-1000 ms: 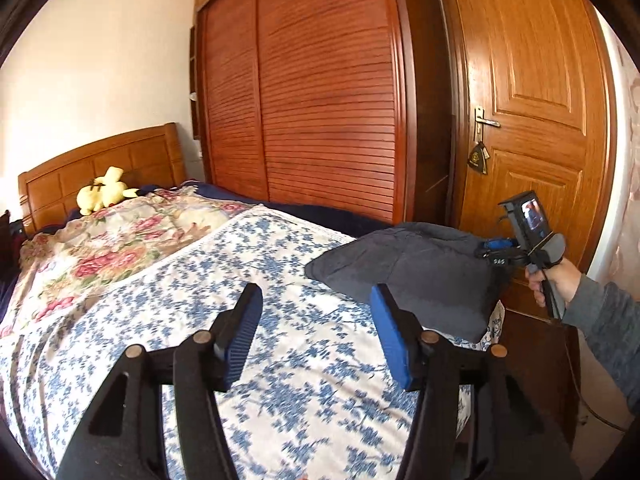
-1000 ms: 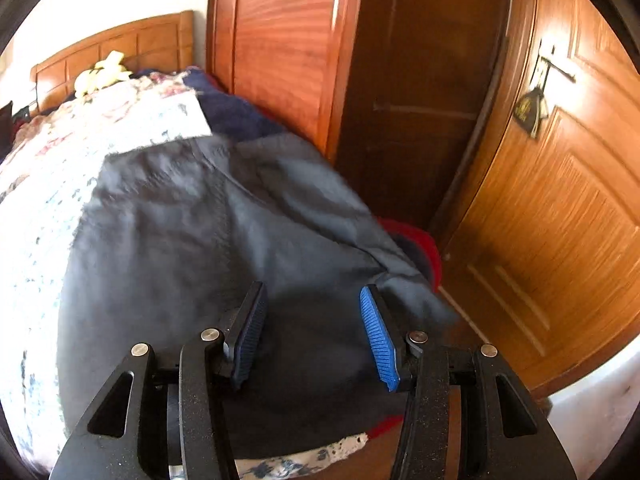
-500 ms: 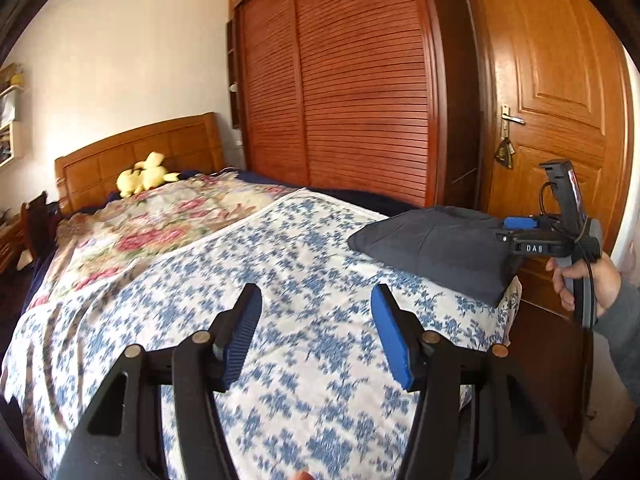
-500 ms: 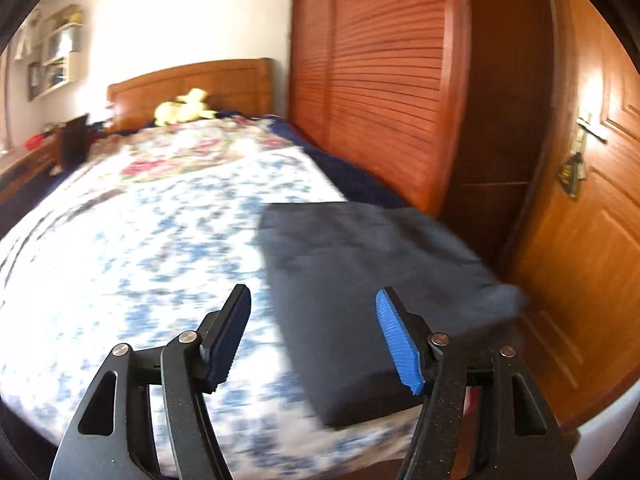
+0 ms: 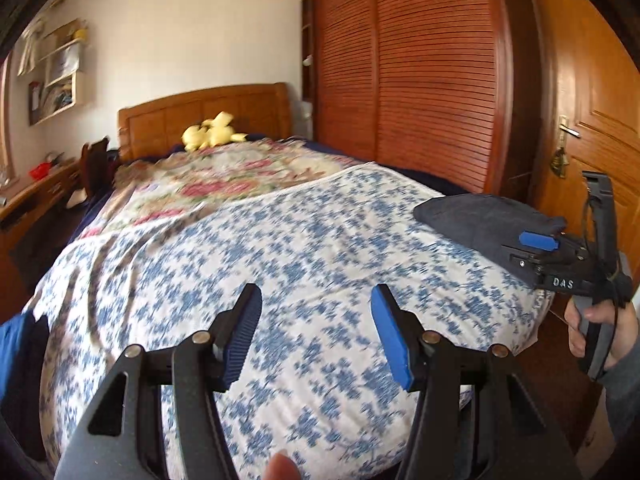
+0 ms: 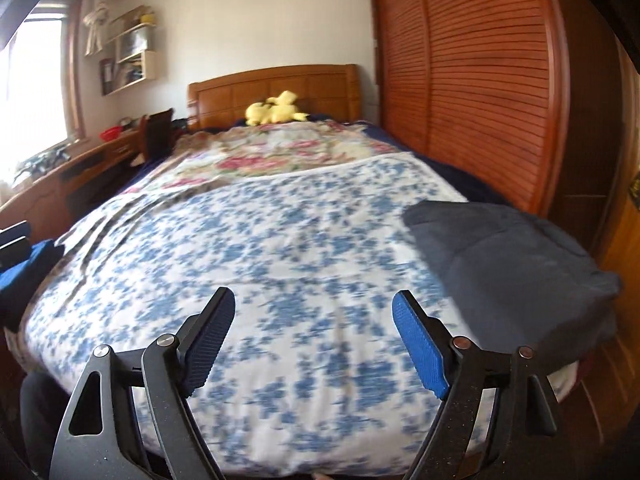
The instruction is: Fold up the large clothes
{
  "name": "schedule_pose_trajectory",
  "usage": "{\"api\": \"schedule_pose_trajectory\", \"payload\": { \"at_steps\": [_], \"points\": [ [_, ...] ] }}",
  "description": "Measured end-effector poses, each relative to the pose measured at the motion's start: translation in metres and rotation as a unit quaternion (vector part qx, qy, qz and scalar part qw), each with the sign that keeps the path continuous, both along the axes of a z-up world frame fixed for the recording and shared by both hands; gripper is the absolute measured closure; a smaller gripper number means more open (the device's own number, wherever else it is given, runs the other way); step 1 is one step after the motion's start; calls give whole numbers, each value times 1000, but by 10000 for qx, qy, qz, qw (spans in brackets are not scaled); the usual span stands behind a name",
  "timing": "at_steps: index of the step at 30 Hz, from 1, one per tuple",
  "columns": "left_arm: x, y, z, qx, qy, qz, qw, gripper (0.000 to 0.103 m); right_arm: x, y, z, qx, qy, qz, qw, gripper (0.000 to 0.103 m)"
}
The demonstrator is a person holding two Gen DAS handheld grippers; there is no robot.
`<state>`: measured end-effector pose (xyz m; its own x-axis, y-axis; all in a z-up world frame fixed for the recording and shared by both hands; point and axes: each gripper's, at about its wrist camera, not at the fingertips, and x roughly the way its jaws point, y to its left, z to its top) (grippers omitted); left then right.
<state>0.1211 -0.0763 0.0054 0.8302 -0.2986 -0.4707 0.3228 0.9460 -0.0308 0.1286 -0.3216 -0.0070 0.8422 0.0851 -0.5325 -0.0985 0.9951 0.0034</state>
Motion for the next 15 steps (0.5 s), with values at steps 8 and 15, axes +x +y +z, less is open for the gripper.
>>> {"api": "schedule_pose_trajectory", "payload": {
  "at_steps": [8,15],
  "points": [
    [7,36,-33,-113,198,469,9986,47,9,60,-28,-32,189,518,9985,20],
    [1,58,-57,-54,386,844,9957,47,12,95,-44,12,245,769,9967,20]
  ]
}}
